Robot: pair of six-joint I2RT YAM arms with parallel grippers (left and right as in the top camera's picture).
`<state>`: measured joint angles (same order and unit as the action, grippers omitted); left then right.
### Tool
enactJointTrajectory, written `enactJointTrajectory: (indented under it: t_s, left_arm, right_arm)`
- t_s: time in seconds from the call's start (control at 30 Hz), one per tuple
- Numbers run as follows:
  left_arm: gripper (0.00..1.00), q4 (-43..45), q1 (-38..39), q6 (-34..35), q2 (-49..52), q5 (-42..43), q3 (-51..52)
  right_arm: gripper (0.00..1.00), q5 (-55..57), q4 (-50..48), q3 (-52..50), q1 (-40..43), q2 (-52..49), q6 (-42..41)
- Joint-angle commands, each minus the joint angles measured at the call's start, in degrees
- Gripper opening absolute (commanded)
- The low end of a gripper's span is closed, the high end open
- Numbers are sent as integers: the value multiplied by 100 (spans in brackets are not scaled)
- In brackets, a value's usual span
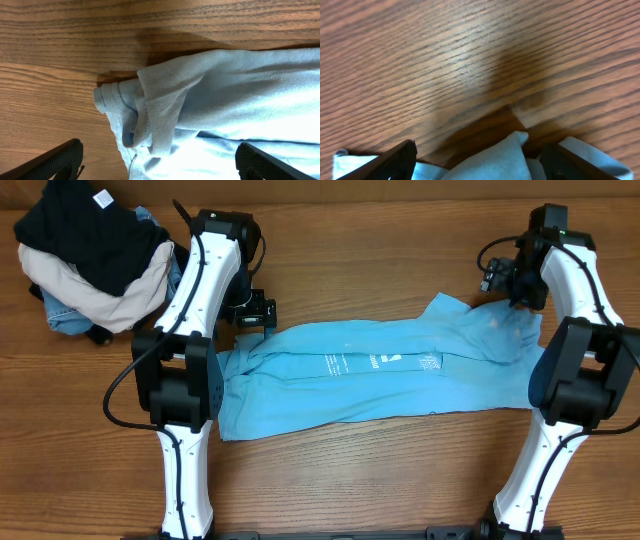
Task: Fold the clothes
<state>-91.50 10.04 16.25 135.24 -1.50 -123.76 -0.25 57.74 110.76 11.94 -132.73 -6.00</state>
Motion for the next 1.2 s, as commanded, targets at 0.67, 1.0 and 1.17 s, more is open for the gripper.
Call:
enactJointTrajectory:
  t_s: [0.67,1.0,1.17]
  left_arm:
    - [63,-256,-11,-168,-2,109,-76]
    - [4,-538,-11,-216,-2,155,-7]
    - [6,-538,-17,-258,-2,153,205]
  right_arm:
    - [4,68,1045,1320,2,-293,-481]
    - [4,531,2129,1384,2,223,-1502]
    - [4,461,2752,1381,2,841,-1700]
